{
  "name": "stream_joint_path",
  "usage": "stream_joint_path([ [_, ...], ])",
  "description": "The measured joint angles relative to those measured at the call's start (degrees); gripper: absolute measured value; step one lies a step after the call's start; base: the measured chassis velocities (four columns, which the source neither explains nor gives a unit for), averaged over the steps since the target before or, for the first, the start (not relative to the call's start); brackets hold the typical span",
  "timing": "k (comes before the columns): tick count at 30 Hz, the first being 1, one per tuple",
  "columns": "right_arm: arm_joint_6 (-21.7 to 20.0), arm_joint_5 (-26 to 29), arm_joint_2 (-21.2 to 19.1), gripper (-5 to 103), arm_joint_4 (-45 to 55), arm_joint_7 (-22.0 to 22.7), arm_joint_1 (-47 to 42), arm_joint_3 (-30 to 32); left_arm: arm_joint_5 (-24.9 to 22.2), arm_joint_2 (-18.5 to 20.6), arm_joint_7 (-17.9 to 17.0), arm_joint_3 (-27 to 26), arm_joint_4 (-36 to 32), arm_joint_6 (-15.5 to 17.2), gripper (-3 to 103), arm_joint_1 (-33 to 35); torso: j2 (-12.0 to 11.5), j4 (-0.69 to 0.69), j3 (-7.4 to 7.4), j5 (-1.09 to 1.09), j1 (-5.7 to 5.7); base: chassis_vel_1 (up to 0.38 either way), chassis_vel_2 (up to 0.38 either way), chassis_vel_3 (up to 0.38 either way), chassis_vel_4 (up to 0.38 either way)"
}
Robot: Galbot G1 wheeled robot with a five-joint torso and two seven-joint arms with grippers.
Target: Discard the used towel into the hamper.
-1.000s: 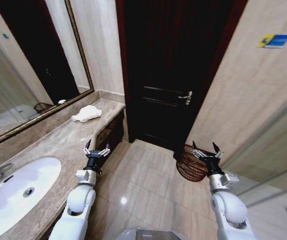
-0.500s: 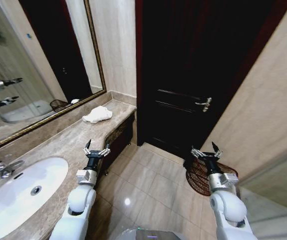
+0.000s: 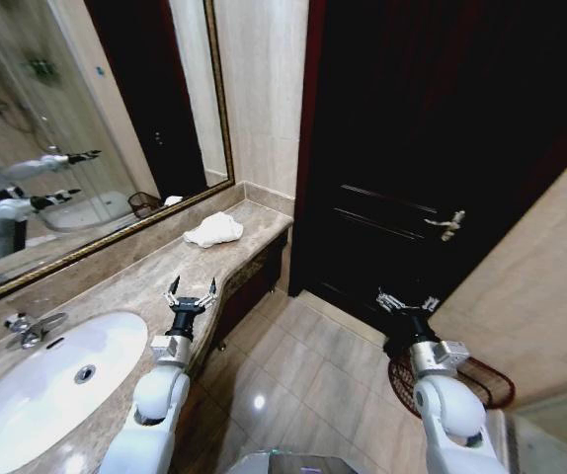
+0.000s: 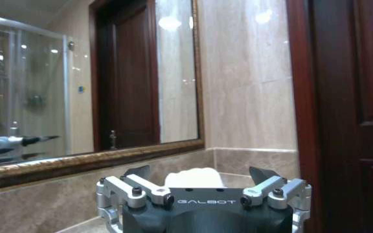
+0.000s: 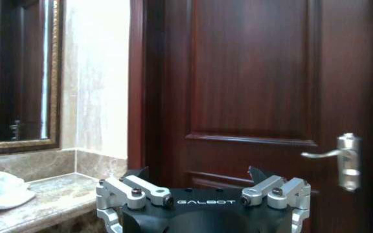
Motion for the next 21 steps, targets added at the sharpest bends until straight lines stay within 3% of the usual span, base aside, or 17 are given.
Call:
stream_joint_path([
  [21,-0.2,0.0,-0.2,100,0.0,-0.1,0.4,-0.1,1.0,-0.4,0.2,0.1,0.3,-0.7,100,0.1,0.0,0.01,0.0,0.0,0.0,-0.054,0.159,0.163,-0.055],
])
